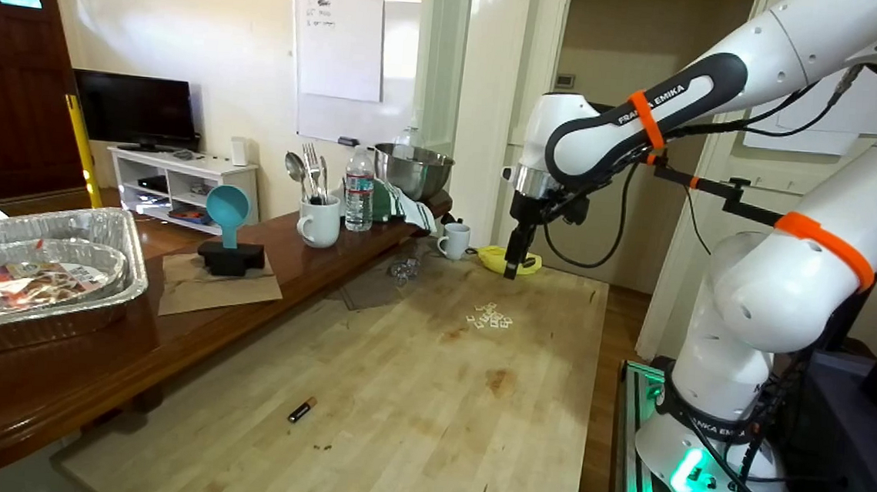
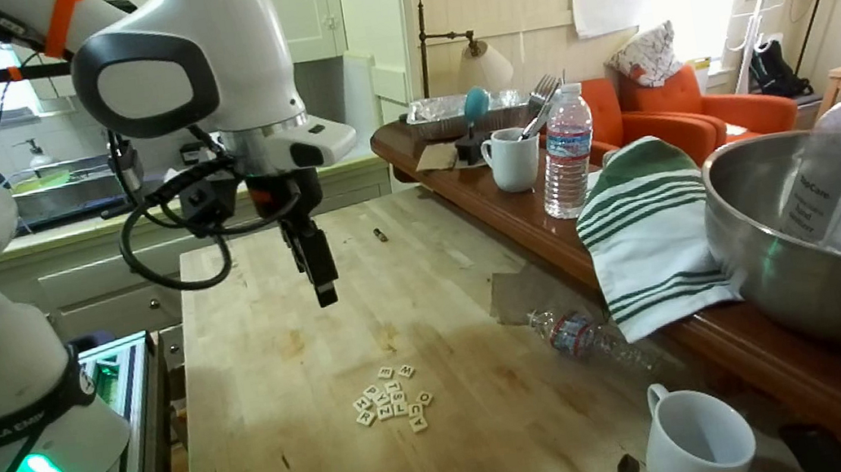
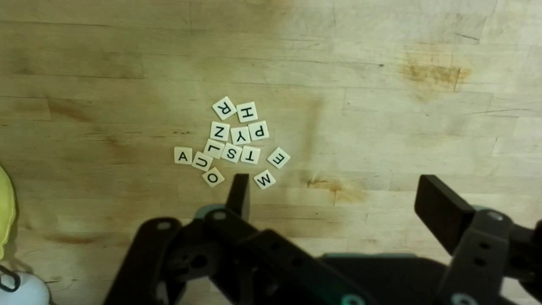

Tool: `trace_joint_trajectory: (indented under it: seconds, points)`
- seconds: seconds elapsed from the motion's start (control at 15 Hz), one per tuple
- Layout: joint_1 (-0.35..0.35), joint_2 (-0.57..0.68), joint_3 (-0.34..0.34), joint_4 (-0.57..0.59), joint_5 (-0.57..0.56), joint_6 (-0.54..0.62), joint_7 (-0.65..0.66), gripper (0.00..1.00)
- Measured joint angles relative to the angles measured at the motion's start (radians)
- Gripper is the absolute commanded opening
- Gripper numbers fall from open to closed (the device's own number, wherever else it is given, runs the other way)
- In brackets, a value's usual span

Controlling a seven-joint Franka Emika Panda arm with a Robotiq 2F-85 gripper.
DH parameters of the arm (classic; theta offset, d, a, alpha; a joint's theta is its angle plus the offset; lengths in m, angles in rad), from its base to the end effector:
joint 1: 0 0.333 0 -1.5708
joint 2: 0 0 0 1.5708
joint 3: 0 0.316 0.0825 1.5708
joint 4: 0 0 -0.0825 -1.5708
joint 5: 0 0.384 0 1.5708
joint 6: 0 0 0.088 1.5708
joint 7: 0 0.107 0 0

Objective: Spell the word 'Met'.

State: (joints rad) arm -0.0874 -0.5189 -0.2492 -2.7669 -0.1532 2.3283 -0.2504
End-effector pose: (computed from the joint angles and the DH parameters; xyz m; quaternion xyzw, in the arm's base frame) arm 0.3440 -0.1155 0.3671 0.9991 0.0213 0.0360 0.0063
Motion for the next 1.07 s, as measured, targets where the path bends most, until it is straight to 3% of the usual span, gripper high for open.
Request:
trace_joint_trajectory:
  seconds: [0.6, 0.93, 1.0, 1.07]
  points:
    - [-0.003, 0.036, 0.005, 0.004, 0.010, 0.003, -0.012, 1.00]
    - [-0.007, 0.171, 0.015, 0.003, 0.041, 0.202, 0.023, 1.00]
    - [-0.007, 0.200, 0.015, 0.003, 0.053, 0.247, 0.025, 0.83]
    - [-0.007, 0.228, 0.016, 0.003, 0.065, 0.284, 0.027, 0.74]
